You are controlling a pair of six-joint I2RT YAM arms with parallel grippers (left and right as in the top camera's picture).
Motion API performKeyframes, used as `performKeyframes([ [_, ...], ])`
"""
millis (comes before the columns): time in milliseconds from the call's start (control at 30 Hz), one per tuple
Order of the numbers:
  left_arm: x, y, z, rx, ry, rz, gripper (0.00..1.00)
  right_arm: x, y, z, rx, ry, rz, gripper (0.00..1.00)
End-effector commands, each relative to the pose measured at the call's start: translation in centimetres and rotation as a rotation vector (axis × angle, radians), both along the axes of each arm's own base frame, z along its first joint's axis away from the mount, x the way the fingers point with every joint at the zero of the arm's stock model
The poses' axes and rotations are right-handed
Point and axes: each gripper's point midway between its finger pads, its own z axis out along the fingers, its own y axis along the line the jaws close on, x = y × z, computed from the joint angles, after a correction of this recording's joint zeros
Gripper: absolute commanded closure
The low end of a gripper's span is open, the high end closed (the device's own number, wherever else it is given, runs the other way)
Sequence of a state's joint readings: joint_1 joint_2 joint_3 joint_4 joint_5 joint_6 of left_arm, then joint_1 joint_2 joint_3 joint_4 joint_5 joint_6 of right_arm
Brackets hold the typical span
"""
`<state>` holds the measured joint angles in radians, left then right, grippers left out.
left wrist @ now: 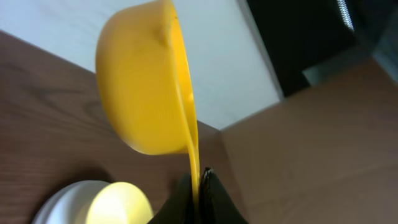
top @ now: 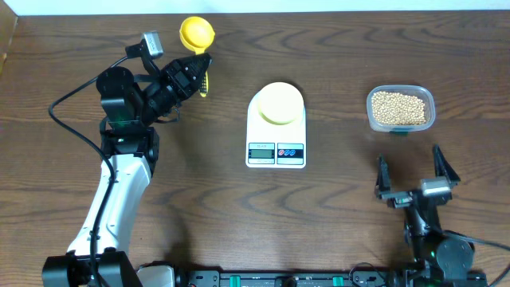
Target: Scoop item into bowl and weigh 50g on scale
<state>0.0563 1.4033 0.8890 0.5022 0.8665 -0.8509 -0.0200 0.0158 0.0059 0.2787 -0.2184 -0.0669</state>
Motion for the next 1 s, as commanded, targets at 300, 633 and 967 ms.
performKeyframes([
  [300,-1.2,-3.3,3.1,-0.046,-0.098,-0.077,0.93,-2.7,3.5,14.6,0.068,-0.207,0.255,0.01],
  [633,-0.5,-3.3,3.4,-0.219,0.056,-0.017,0.93,4.6,10.6,16.4,0.054,0.341,0.762,0.01],
  [967,-0.7,-5.2,5.6,-0.242,-0.042,-0.009,0.93,5.2,16.1,17.9,0.224,0.421,1.262,0.01],
])
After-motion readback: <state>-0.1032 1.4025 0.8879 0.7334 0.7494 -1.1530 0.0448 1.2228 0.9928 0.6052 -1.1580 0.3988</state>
